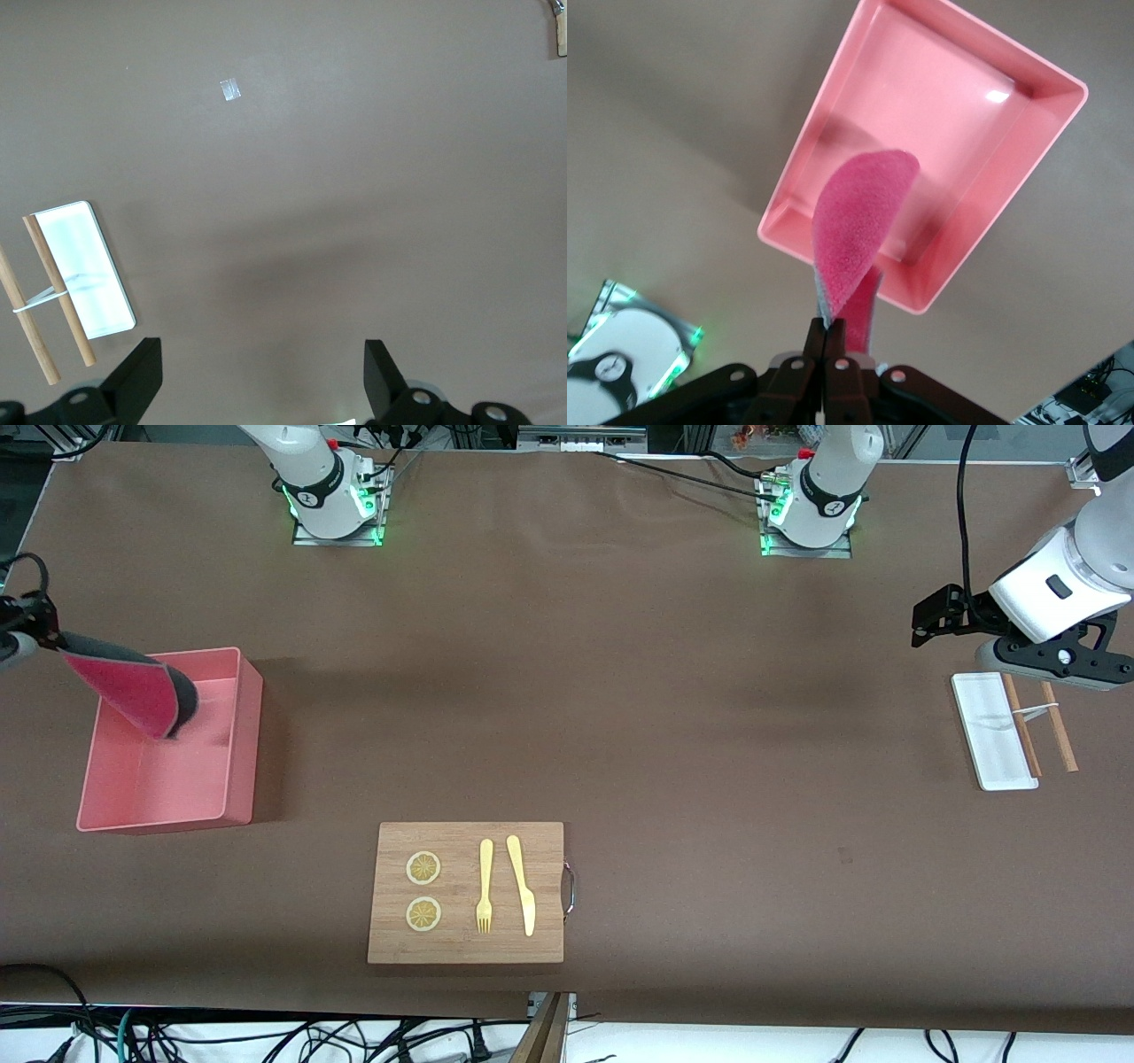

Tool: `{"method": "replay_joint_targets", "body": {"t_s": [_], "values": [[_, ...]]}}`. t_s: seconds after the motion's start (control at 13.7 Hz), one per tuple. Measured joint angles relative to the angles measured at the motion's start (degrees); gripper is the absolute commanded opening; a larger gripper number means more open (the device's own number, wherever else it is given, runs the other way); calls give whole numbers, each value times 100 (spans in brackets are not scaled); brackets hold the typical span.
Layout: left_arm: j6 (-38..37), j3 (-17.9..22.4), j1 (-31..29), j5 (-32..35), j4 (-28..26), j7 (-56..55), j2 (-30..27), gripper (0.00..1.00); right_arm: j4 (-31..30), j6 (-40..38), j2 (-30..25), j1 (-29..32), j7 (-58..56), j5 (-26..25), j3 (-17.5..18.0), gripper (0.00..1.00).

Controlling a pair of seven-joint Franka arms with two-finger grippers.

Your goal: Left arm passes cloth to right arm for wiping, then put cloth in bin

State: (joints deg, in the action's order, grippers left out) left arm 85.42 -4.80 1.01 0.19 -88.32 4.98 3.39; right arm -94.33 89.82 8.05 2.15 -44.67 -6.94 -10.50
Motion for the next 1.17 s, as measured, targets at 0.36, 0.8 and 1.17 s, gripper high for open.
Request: {"method": "replay_joint_targets", "body": {"t_s": [0.36,0.8,1.17], "values": [[0,0,0,0,0,0,0,100,-492,891,144,-16,1400,284,134,100],[0,3,-1,0,0,0,0,100,-524,939,-107,-15,2008,687,305,100],[-6,7,-2,0,0,0,0,100,-520,469,-727,-45,3600,691,1093,100]]}}
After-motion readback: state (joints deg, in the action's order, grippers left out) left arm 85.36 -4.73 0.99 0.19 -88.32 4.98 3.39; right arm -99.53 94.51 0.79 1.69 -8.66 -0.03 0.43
